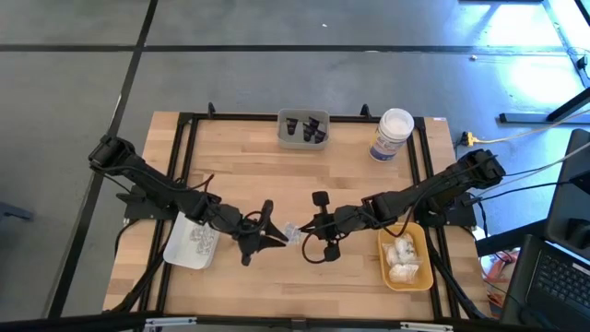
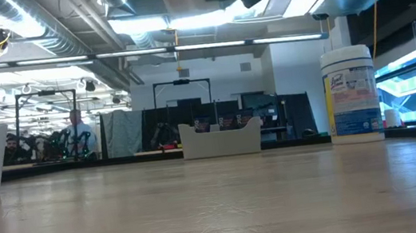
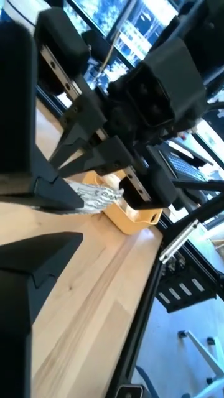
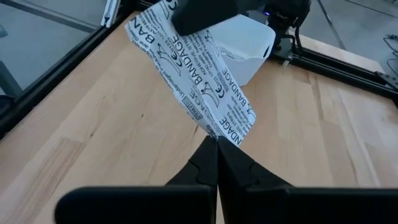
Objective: Pick & Place Travel size toiletries
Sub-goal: Put the bandage into the white bin
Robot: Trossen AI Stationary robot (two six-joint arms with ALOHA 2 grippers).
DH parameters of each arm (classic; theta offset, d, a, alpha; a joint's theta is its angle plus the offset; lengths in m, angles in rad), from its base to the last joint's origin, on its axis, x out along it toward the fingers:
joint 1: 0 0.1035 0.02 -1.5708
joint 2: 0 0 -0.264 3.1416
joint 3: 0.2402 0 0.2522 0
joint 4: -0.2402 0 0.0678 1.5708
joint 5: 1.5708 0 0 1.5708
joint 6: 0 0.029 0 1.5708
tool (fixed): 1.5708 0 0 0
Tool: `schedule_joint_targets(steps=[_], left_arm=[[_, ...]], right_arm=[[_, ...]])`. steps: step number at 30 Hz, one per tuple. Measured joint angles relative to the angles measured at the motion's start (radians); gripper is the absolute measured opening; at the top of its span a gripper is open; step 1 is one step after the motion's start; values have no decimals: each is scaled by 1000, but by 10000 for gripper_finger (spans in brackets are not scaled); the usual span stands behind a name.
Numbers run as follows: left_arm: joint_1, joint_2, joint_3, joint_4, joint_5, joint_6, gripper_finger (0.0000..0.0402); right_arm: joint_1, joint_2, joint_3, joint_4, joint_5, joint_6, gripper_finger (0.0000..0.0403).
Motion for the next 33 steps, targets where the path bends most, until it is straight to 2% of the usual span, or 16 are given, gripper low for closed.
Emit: schedule_joint_targets(steps=[9,15,19,24,28,33], left_arm=[[18,0,0,-1,-36,-6,9],[19,0,0,-1,-36,-9,3],[13,0,0,-20,-51,-14,3],[-11,-15,0,-88,-143,-34,3],[-51,-64,0,-201,-207,-88,3],[-125,-161,0,-401,-210,-186,3]], right_arm=[[0,0,0,0,0,0,0],[1,0,0,0,0,13,9],[5,-9,0,-43,28,49,50],[5,-42,0,-153,55,142,122],[2,-73,0,-278,57,230,177],[2,-85,0,-419,101,340,219]])
